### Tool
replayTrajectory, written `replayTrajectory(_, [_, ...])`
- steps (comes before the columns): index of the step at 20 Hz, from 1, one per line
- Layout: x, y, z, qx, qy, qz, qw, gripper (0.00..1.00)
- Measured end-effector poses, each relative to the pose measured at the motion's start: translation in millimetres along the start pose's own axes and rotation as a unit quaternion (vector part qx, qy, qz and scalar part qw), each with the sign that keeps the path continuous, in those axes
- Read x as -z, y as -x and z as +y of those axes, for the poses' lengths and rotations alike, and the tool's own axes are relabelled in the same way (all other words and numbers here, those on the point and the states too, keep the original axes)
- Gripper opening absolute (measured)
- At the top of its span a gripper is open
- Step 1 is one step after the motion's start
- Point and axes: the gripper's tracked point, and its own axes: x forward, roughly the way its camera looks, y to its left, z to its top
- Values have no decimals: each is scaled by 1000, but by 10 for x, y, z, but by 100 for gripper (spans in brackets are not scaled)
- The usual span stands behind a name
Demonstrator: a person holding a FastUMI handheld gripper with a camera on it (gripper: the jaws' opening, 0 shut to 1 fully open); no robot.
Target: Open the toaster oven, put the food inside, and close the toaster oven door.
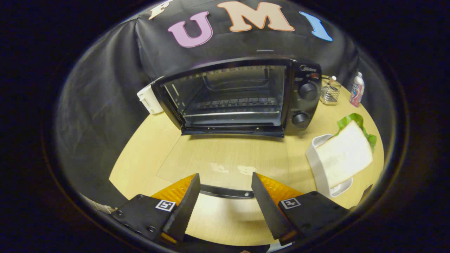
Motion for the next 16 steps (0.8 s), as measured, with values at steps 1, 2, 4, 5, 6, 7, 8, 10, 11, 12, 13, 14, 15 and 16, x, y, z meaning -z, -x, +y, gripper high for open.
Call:
replayTrajectory(1, [-67,130,-87,-8,2,3,1000,93])
replayTrajectory(2, [-131,263,-191,-15,5,4,1000,93])
replayTrajectory(4, [-289,496,-428,-23,6,2,1000,93])
replayTrajectory(5, [-364,595,-535,-29,2,3,1000,92])
replayTrajectory(6, [-426,684,-650,-34,-2,5,999,92])
replayTrajectory(7, [-506,753,-783,-36,-2,6,999,92])
replayTrajectory(8, [-602,826,-952,-34,0,5,999,92])
replayTrajectory(10, [-780,940,-1275,-29,-1,5,1000,92])
replayTrajectory(11, [-860,982,-1429,-29,-6,7,1000,92])
replayTrajectory(12, [-922,1024,-1572,-29,-8,8,1000,92])
replayTrajectory(13, [-984,1038,-1734,-24,-7,11,1000,92])
replayTrajectory(14, [-999,1040,-1901,-19,-2,20,1000,92])
replayTrajectory(15, [-1005,1014,-2035,-17,1,29,999,92])
replayTrajectory(16, [-969,957,-2136,-19,0,43,999,92])
